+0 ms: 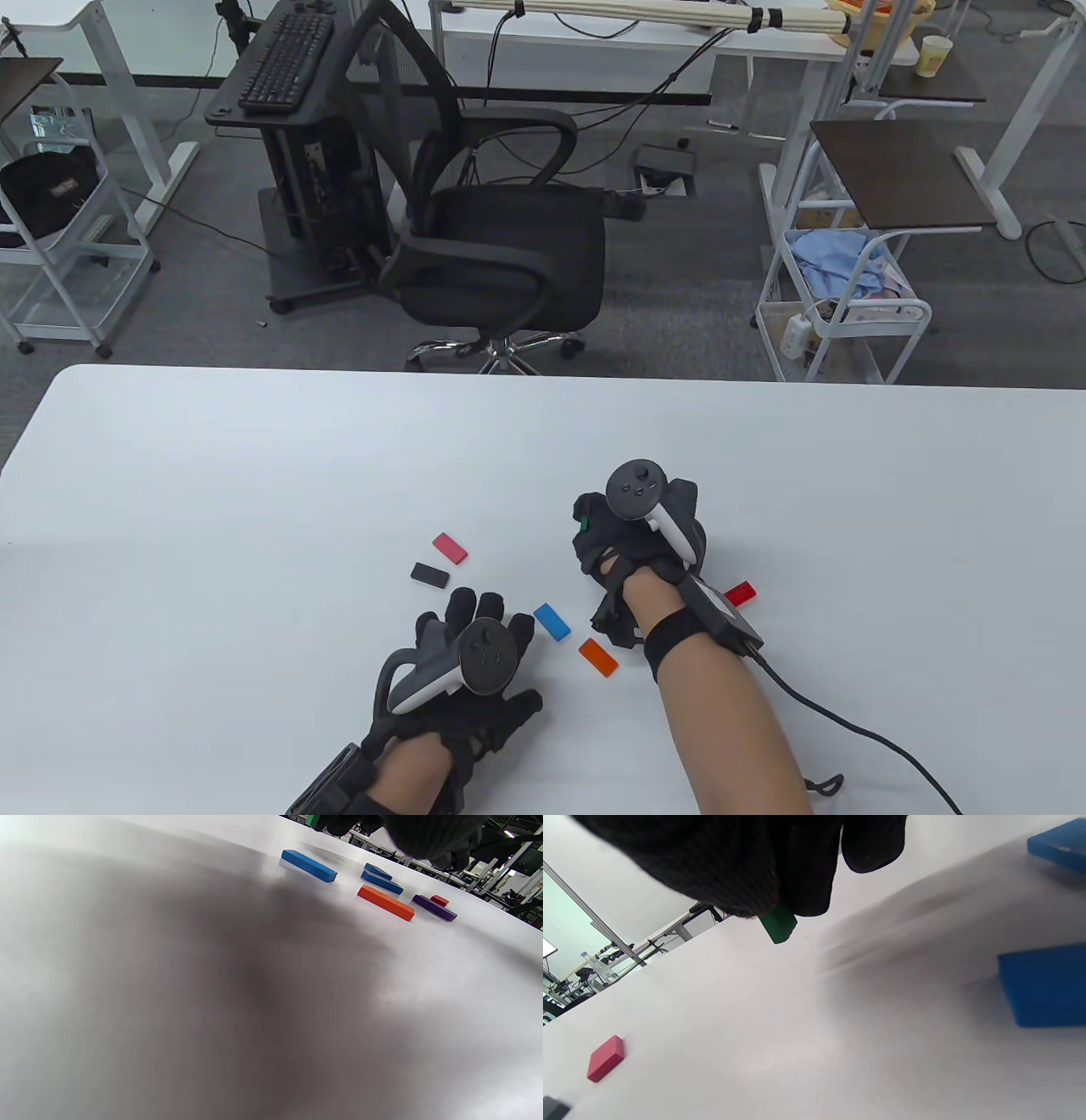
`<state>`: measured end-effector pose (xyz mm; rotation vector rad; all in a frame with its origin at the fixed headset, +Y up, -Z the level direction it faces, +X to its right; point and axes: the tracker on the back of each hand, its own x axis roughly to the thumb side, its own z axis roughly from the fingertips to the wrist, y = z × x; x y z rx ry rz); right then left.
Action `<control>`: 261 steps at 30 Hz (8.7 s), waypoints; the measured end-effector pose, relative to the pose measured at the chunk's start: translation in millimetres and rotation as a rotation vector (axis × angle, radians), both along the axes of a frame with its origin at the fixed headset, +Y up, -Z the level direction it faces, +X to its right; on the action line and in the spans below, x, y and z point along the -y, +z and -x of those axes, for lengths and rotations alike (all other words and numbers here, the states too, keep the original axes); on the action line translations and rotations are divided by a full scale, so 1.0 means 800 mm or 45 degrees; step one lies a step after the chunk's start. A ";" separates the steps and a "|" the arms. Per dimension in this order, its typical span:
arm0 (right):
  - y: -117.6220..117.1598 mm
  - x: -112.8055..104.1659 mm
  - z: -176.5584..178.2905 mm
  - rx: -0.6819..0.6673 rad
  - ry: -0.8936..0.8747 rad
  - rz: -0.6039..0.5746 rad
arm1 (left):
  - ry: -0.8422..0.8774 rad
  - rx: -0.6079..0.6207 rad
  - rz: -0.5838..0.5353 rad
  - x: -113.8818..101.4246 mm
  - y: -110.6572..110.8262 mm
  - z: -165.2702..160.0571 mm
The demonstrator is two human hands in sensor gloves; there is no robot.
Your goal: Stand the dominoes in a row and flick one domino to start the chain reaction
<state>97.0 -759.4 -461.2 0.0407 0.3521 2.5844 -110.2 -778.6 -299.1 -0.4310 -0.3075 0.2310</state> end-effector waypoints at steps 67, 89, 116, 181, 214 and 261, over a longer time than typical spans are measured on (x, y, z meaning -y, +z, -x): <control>0.067 -0.004 -0.070 -0.162 0.467 0.086 | -0.032 0.002 0.003 -0.003 0.002 -0.002; 0.063 0.008 -0.024 -0.313 0.836 0.080 | -0.038 0.012 0.018 -0.002 0.003 -0.002; 0.068 -0.003 -0.032 -0.291 0.808 0.013 | -0.016 0.011 0.007 -0.003 0.003 -0.002; 0.016 0.031 -0.032 0.094 -0.084 0.034 | -0.018 -0.015 0.028 -0.003 0.001 0.003; 0.017 -0.016 -0.119 0.238 0.151 0.086 | -0.020 -0.017 0.026 -0.002 0.000 0.003; 0.011 -0.011 -0.095 0.193 0.495 -0.009 | -0.030 -0.029 0.021 -0.002 0.000 0.004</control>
